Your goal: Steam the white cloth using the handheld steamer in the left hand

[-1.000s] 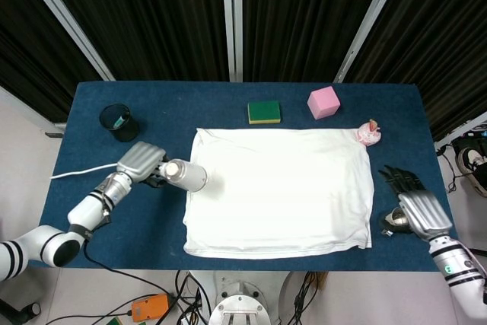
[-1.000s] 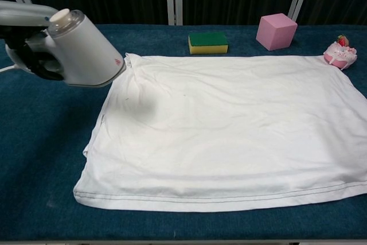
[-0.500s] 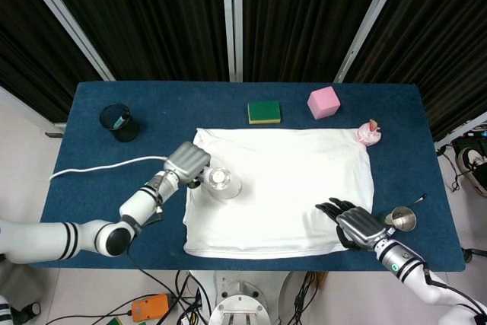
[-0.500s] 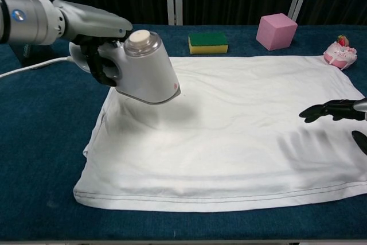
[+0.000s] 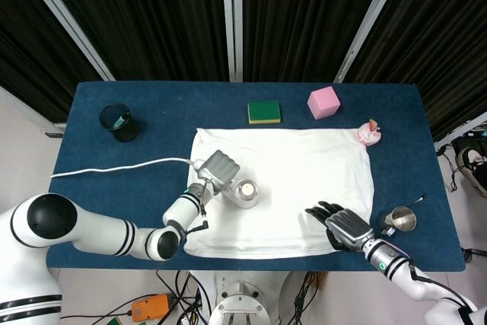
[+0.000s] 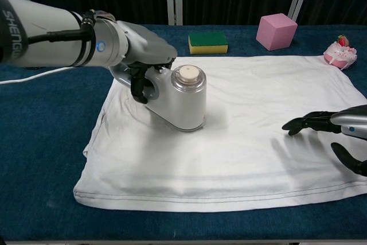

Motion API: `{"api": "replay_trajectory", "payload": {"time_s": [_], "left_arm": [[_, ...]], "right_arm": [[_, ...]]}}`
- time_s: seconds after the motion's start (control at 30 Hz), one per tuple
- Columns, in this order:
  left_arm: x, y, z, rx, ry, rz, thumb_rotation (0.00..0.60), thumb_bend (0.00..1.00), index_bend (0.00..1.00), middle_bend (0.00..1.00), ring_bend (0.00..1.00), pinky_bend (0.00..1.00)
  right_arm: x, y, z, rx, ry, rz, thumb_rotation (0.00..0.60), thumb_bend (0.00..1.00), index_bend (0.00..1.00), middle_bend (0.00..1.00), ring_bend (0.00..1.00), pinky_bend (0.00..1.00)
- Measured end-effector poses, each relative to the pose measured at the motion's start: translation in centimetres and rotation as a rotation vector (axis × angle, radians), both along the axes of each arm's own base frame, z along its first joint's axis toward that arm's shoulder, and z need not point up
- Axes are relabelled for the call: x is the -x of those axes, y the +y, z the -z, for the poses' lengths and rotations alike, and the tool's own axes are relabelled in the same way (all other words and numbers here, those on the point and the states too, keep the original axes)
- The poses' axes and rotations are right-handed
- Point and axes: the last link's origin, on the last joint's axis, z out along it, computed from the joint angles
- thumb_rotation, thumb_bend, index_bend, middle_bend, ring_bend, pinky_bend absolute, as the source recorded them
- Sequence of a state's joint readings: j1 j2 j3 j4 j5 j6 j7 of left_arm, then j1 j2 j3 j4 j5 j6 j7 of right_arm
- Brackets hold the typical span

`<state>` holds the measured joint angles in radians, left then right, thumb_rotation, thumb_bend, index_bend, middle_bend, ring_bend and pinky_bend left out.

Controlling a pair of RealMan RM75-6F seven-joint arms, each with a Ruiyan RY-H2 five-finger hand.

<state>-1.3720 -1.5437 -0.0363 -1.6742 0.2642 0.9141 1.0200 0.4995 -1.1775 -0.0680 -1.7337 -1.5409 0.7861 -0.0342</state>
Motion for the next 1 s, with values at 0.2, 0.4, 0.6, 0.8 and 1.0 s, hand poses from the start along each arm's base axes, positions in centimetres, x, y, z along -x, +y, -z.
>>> {"api": "replay_trajectory", "payload": {"time_s": [0.2, 0.4, 0.6, 0.8, 1.0], "left_arm": [[0.4, 0.9, 0.9, -0.013, 0.009, -0.04, 0.6, 0.53, 0.84, 0.94, 0.82, 0.53], [1.8, 2.4, 0.9, -0.051, 0.032, -0.101, 0.6, 0.53, 0.84, 0.94, 0.82, 0.53], [4.1, 4.5, -0.5, -0.115, 0.039, -0.199, 0.6, 0.53, 0.84, 0.94, 0.82, 0.53], [6.0, 6.0, -2.7, -0.159, -0.005, -0.293, 0.6, 0.53, 0.84, 0.94, 0.82, 0.53], [4.7, 5.3, -3.3, -0.113, -0.123, -0.317, 0.6, 0.53, 0.84, 0.94, 0.82, 0.53]], "right_arm": [[0.3, -0.1, 0.1, 0.0, 0.006, 0.007, 0.6, 1.0, 0.09, 0.17, 0.08, 0.19], [0.4, -0.1, 0.4, -0.001, 0.01, 0.008, 0.6, 1.0, 0.09, 0.17, 0.08, 0.19], [0.4, -0.2, 0.5, 0.005, 0.008, 0.005, 0.6, 1.0, 0.09, 0.17, 0.08, 0.19], [0.4, -0.4, 0.6, 0.006, 0.01, 0.005, 0.6, 1.0, 0.09, 0.17, 0.08, 0.19], [0.3, -0.4, 0.8, 0.003, 0.009, 0.003, 0.6, 1.0, 0.09, 0.17, 0.08, 0.19]]}}
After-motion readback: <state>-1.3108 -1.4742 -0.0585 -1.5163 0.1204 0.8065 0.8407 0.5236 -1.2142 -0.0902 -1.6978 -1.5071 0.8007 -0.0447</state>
